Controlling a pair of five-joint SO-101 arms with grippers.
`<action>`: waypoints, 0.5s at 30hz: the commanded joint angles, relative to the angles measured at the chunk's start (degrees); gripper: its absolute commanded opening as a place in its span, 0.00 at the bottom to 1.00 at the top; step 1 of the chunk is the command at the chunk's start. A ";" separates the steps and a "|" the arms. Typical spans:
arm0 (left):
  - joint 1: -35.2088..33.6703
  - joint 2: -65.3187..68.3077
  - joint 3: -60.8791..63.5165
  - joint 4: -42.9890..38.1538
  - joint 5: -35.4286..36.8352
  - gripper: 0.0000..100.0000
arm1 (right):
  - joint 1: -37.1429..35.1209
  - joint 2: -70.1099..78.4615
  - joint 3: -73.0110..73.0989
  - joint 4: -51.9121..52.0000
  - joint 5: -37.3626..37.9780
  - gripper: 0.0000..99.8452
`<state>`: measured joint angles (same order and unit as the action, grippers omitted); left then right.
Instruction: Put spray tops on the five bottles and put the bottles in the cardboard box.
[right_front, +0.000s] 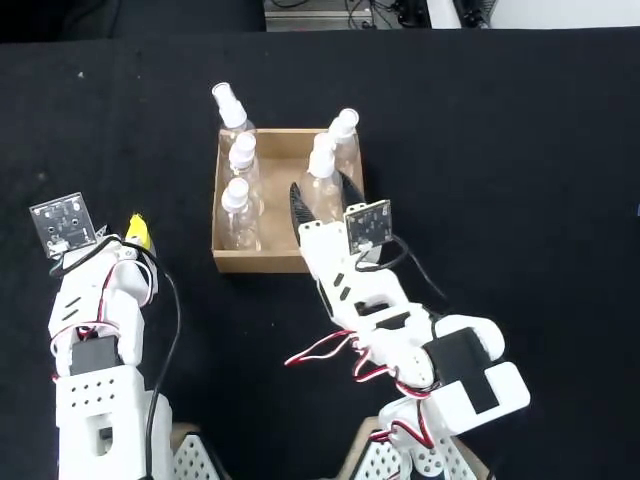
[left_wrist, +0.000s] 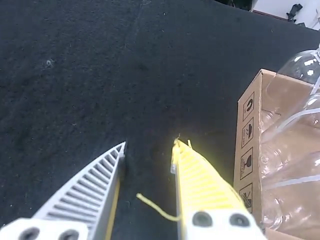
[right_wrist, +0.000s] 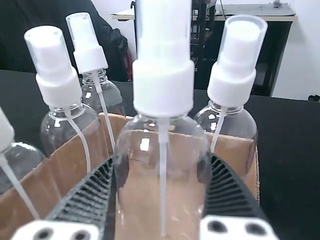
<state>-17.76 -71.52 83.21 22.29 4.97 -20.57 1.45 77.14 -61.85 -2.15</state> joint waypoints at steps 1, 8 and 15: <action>-0.84 -0.88 -0.66 -1.41 -0.09 0.13 | -0.70 -0.04 -2.51 0.18 0.53 0.15; -0.84 -0.88 -0.66 -1.41 -0.09 0.13 | -0.70 0.04 -2.51 0.35 0.62 0.17; -0.84 -0.88 -0.66 -1.41 -0.09 0.13 | -0.70 0.04 -2.51 0.53 0.44 0.20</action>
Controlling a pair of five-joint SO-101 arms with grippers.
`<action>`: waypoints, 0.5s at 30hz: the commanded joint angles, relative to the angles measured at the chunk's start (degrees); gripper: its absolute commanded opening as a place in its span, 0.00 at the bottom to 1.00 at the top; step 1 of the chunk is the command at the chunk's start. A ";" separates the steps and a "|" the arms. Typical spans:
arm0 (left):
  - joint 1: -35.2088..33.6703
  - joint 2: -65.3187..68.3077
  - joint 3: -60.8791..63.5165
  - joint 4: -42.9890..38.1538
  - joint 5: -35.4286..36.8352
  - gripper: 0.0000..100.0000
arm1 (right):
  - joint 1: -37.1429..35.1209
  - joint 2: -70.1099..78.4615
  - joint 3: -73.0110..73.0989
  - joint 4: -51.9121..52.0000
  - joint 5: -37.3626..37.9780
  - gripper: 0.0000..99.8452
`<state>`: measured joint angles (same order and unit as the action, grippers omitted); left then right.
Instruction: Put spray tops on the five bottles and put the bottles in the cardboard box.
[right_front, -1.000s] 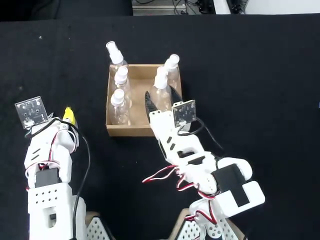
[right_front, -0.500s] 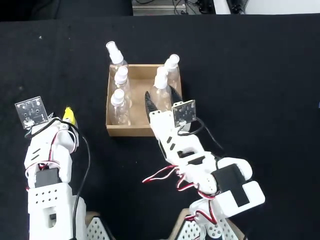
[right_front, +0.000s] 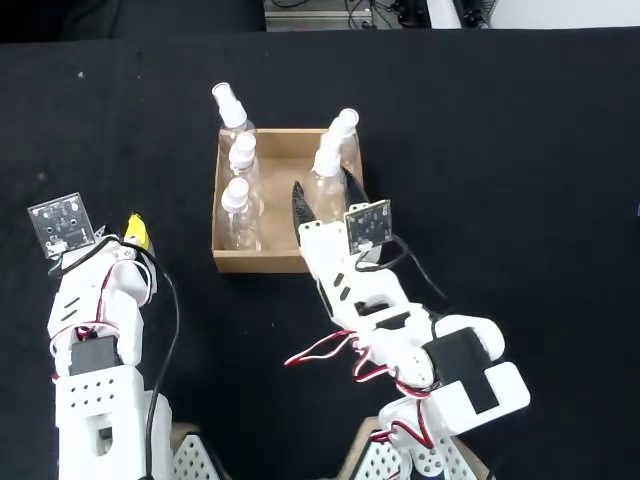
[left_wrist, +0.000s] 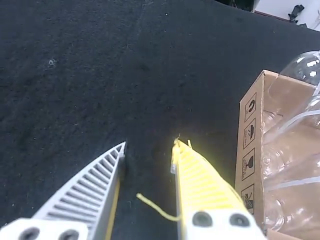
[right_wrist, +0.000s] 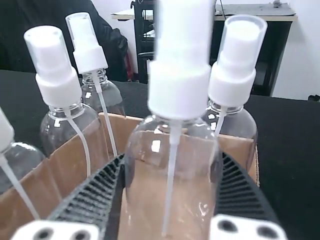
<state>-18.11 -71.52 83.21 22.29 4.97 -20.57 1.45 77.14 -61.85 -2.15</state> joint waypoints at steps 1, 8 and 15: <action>-0.48 -0.88 -0.66 -1.41 -0.09 0.13 | -0.70 0.04 -2.51 0.53 0.44 0.20; -0.48 -0.88 -0.66 -1.41 -0.09 0.13 | -0.70 -0.40 -1.98 0.53 0.44 0.20; -0.48 -0.88 -0.75 -1.41 -0.09 0.13 | -2.20 0.04 -1.98 0.62 0.62 0.20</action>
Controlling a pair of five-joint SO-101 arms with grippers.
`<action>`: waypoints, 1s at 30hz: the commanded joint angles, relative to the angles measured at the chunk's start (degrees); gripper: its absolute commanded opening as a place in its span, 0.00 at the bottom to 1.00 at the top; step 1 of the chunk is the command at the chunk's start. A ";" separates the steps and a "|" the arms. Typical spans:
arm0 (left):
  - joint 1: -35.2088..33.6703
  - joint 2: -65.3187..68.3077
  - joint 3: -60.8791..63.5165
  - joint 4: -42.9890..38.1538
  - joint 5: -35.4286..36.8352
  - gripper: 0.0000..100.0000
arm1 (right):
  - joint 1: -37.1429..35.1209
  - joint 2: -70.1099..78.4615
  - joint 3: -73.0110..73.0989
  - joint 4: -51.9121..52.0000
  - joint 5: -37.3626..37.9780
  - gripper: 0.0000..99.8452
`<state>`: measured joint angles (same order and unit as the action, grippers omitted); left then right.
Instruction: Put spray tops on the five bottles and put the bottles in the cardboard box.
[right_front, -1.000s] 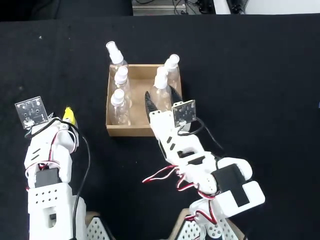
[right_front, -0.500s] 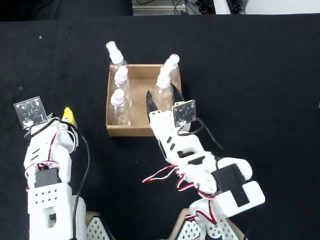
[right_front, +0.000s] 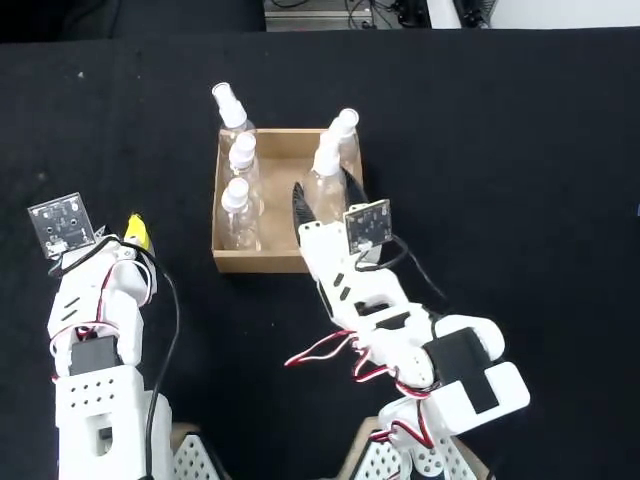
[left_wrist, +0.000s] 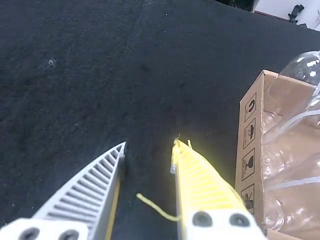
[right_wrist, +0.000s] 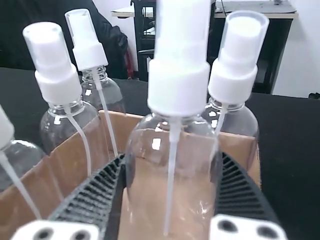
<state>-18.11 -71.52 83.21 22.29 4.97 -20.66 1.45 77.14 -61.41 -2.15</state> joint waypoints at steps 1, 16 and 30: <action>-0.48 -0.88 -0.75 -1.41 -0.09 0.13 | -2.73 0.04 -1.89 0.18 0.62 0.22; -0.48 -0.88 -0.84 -1.41 -0.09 0.13 | -2.99 0.04 -1.89 2.20 0.53 0.27; -0.48 -0.88 -0.66 -1.41 -0.09 0.13 | -2.90 -0.57 -1.36 2.11 0.70 0.27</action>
<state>-18.11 -71.52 83.21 22.29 4.97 -22.77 1.45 77.14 -59.30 -2.15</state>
